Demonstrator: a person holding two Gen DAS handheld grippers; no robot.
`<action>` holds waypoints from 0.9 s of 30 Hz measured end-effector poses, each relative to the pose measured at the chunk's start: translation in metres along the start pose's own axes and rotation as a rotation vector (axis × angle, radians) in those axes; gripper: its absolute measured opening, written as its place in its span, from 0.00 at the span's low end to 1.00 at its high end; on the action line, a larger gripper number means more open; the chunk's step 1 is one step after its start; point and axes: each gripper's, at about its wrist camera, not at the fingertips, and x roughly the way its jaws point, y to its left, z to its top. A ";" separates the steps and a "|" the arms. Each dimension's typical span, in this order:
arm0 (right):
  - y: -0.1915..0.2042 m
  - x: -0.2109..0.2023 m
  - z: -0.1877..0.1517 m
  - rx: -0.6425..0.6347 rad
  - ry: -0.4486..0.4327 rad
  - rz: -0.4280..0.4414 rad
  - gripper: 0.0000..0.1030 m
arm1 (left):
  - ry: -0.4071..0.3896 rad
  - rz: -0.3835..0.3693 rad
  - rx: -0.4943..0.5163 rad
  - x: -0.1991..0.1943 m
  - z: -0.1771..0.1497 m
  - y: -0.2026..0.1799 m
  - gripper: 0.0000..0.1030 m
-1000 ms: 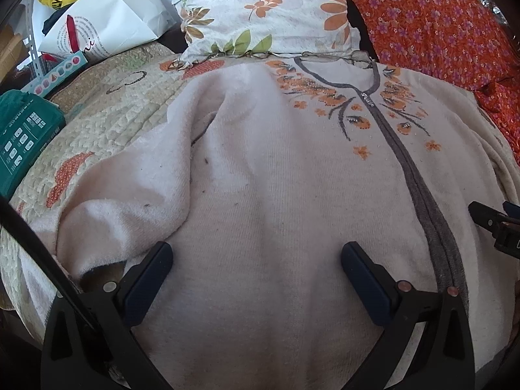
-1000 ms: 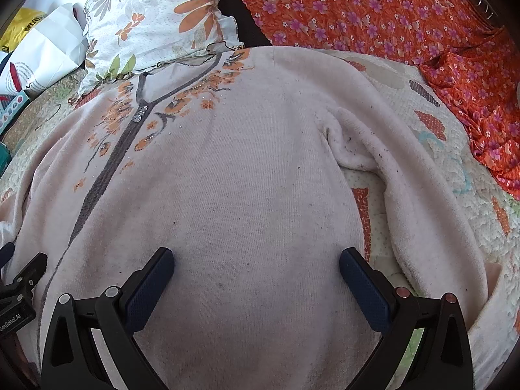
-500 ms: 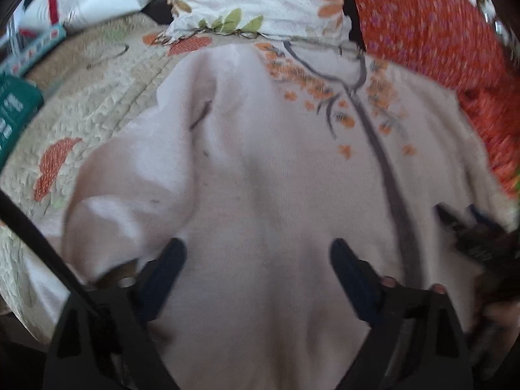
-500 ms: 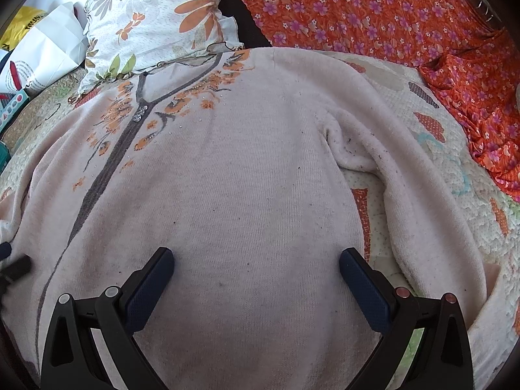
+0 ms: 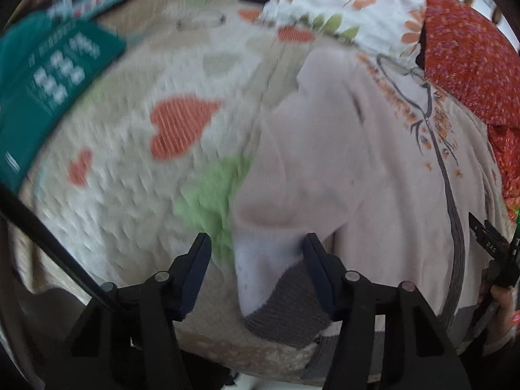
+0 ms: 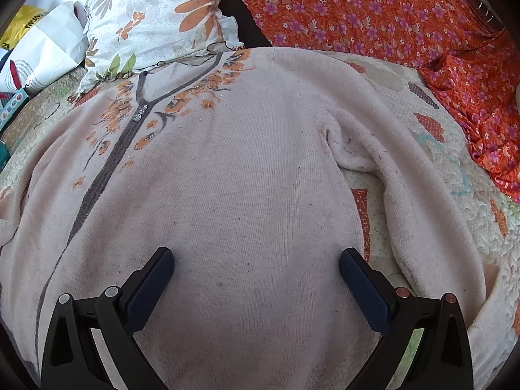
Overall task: Fold small clothes
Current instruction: 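Grasp the grey ribbed sleeve cuff with the left gripper, then carry the sleeve across the cardigan body with the left gripper and release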
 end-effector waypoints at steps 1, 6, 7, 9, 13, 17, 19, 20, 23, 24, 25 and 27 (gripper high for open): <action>0.000 0.000 0.000 0.000 0.000 0.000 1.00 | 0.012 -0.021 -0.012 0.005 -0.002 0.002 0.52; 0.000 -0.001 0.000 0.001 -0.003 0.001 1.00 | 0.013 -0.050 -0.025 0.010 -0.001 0.003 0.06; -0.001 -0.001 0.000 0.001 -0.004 0.002 1.00 | -0.018 -0.025 -0.046 0.002 0.005 0.011 0.06; -0.001 -0.001 -0.001 0.000 -0.006 0.002 1.00 | -0.115 0.062 -0.114 -0.024 0.022 0.038 0.06; -0.001 -0.001 -0.002 -0.002 -0.006 -0.002 1.00 | -0.251 0.222 -0.275 -0.062 0.059 0.107 0.10; 0.000 -0.001 -0.002 -0.003 -0.006 -0.002 1.00 | -0.321 0.352 -0.468 -0.083 0.074 0.177 0.18; 0.000 -0.001 -0.002 -0.003 -0.006 -0.003 1.00 | -0.325 0.311 -0.534 -0.087 0.070 0.201 0.33; -0.001 -0.001 -0.002 -0.003 -0.007 -0.002 1.00 | -0.329 0.283 -0.553 -0.089 0.065 0.206 0.37; 0.000 -0.001 -0.002 -0.003 -0.006 -0.003 1.00 | -0.319 0.209 -0.587 -0.083 0.046 0.218 0.51; 0.000 -0.001 -0.002 -0.003 -0.007 -0.003 1.00 | -0.300 0.188 -0.576 -0.075 0.040 0.217 0.51; 0.000 -0.001 -0.002 -0.003 -0.007 -0.002 1.00 | -0.286 0.173 -0.563 -0.068 0.036 0.217 0.51; 0.000 -0.001 -0.002 -0.003 -0.007 -0.002 1.00 | -0.260 0.163 -0.516 -0.054 0.029 0.214 0.51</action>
